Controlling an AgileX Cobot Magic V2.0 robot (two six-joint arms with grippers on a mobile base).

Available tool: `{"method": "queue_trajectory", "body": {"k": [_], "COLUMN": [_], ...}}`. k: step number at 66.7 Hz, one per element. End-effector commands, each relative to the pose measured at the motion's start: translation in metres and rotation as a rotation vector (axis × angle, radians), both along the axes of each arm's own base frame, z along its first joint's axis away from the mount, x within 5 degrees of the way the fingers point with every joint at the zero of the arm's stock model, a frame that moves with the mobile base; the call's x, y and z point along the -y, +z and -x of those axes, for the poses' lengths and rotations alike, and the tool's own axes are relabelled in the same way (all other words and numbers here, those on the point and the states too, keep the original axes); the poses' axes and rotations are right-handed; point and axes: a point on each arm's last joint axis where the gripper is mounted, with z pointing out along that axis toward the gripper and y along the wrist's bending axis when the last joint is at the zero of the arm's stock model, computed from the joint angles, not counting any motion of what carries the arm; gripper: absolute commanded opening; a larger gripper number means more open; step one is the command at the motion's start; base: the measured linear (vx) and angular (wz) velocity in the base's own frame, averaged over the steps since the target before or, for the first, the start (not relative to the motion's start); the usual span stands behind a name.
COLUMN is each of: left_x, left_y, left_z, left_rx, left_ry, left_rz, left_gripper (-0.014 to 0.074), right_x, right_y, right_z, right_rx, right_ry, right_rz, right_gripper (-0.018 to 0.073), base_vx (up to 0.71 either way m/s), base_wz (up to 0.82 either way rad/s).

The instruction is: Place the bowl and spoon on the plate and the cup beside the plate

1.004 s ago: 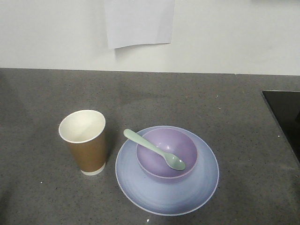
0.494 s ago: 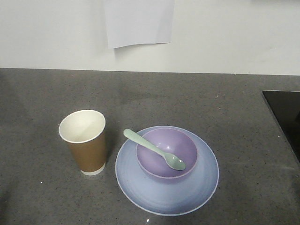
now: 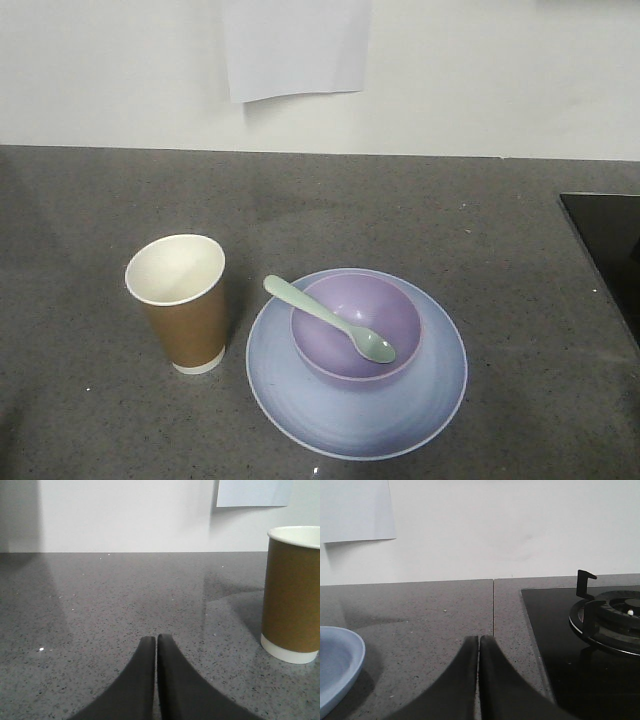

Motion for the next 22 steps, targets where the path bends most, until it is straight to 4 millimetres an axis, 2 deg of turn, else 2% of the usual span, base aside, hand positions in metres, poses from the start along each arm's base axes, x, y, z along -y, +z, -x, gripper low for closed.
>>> {"method": "queue_trajectory", "body": {"k": [1,22], "left_x": [-0.0003,-0.0003], "left_y": [0.0086,0.0086], "left_z": [-0.0007,-0.0007], "left_rx": [0.072,0.072], "left_ry": [0.004,0.004], "left_rz": [0.01,0.01], "left_gripper": [-0.0008,-0.0008], "right_x": [-0.0006,-0.0006], "right_y": [0.0057,0.0057], "right_z": [0.0007,0.0007], "right_rx": [0.08,0.08], "right_ry": [0.005,0.005], "right_rz": [0.011,0.011], "right_gripper": [-0.0003,-0.0003], "base_vx": [0.0,0.0], "base_wz": [0.0,0.0]}}
